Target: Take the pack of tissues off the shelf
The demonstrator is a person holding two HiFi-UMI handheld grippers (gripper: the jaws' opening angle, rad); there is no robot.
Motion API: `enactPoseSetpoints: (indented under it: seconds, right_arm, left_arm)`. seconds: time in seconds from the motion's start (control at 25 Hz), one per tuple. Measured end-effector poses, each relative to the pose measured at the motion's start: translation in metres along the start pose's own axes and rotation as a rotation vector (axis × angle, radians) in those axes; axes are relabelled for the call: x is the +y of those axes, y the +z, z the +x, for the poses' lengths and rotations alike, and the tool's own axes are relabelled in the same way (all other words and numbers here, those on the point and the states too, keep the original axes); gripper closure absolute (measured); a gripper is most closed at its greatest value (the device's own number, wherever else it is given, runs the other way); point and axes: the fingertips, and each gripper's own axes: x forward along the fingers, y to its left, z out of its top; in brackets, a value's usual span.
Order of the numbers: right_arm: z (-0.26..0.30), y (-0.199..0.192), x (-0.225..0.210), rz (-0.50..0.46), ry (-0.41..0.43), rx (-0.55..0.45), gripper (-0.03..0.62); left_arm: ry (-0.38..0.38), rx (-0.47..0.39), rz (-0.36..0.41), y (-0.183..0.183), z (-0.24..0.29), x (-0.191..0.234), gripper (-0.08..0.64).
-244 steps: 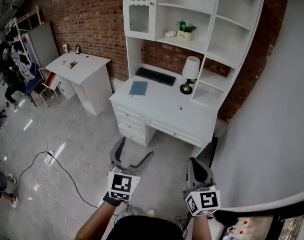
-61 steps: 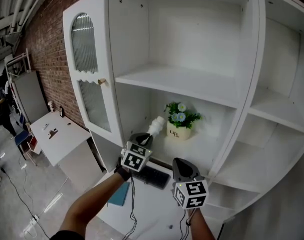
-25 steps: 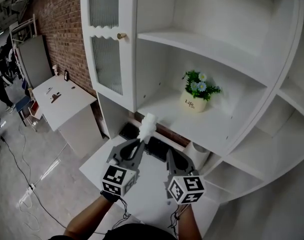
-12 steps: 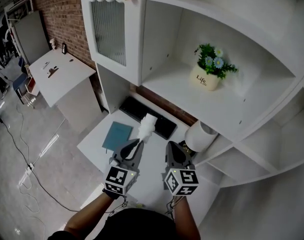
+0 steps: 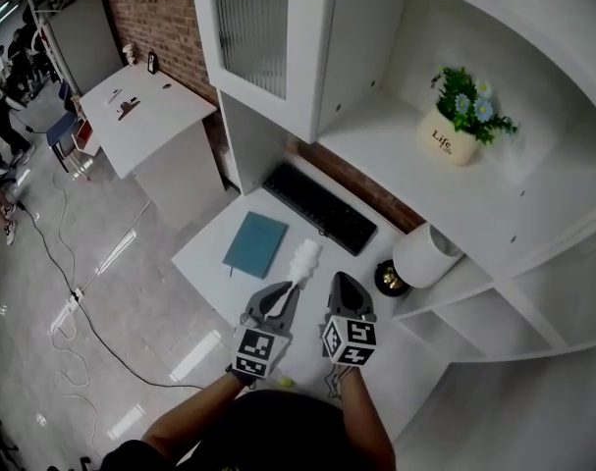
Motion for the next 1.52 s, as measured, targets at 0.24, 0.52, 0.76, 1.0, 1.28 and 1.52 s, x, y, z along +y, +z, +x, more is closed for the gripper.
enactPoseSetpoints:
  seconds: [0.24, 0.52, 0.76, 1.0, 1.28, 1.52]
  right_arm:
    - [0.017, -0.062, -0.012, 0.032, -0.027, 0.118, 0.591]
    - [0.032, -0.148, -0.005, 0.052, 0.024, 0.387, 0.591]
    - [0.043, -0.196, -0.005, 0.202, 0.012, 0.495, 0.591]
    - [0.053, -0.23, -0.018, 0.233, -0.037, 0.567, 0.591]
    - [0.043, -0.249, -0.014, 0.238, -0.011, 0.636, 0.591]
    - [0.038, -0.255, -0.017, 0.237, -0.018, 0.65, 0.591]
  left_arm:
    - [0.002, 0.109, -0.014, -0.067, 0.009, 0.008, 0.517]
    - [0.002, 0.229, -0.071, -0.134, 0.018, 0.009, 0.517]
    - [-0.017, 0.338, -0.114, -0.184, 0.029, 0.005, 0.517]
    - [-0.01, 0.425, -0.131, -0.224, 0.031, 0.005, 0.515]
    - [0.007, 0.477, -0.14, -0.246, 0.027, 0.008, 0.515]
    - [0.007, 0.507, -0.142, -0.25, 0.026, 0.007, 0.515]
